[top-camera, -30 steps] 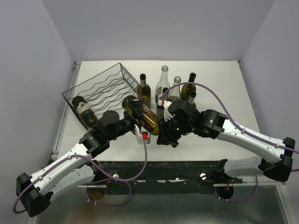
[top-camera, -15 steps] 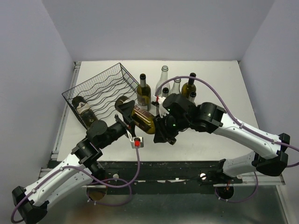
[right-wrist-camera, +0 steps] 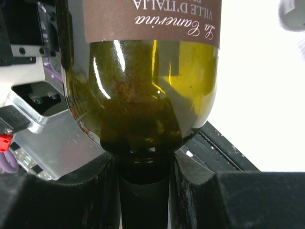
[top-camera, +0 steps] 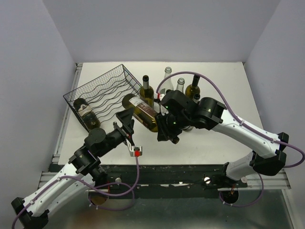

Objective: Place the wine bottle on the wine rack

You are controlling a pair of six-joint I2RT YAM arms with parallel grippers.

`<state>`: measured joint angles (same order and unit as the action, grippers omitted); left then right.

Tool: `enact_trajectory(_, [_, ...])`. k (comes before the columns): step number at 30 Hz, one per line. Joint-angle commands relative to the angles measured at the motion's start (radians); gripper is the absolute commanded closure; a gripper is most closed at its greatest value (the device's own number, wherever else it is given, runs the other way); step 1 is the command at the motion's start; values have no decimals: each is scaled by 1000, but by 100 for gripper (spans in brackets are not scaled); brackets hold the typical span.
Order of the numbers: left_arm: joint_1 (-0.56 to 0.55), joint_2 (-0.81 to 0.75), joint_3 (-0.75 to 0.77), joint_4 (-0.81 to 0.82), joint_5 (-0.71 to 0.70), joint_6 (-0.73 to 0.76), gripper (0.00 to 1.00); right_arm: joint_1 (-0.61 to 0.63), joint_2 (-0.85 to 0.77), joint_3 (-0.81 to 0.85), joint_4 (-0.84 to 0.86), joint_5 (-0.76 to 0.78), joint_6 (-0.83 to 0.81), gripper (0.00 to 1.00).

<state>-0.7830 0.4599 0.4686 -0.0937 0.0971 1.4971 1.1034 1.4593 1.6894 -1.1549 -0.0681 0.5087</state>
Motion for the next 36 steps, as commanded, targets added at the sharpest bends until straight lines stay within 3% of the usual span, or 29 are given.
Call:
enact_trajectory(1, [-2,-27,-53,-103,3,12,1,-16,-14,73,156,99,16,99])
enact_trajectory(6, [-1,-99,-16,-167,-5,-73,1,-17,-16,21,185,131,2,99])
enact_trajectory(10, [-1,-188,140,-391,82,-351,1,-17,-10,-23,247,74,16,99])
enact_trajectory(15, [-1,-317,168,-267,135,-653,1,-16,-7,-66,305,24,5,99])
enact_trajectory(18, [-1,-326,221,-172,-26,-1051,1,-16,-19,-137,342,-5,7,99])
enact_trajectory(20, [-2,-290,287,-210,-141,-1191,1,-19,-37,-195,374,-13,14,99])
enact_trajectory(23, [-2,-228,367,-274,-70,-1264,1,-16,-51,-270,411,-32,19,99])
enact_trajectory(25, [-1,-192,375,-226,-53,-1328,1,-16,-54,-321,457,-55,27,99])
enact_trajectory(28, [-1,-106,407,-184,-124,-1379,1,-16,-36,-372,514,-82,28,99])
enact_trajectory(36, [46,190,622,-311,-349,-1457,1,18,68,-448,695,-88,30,99])
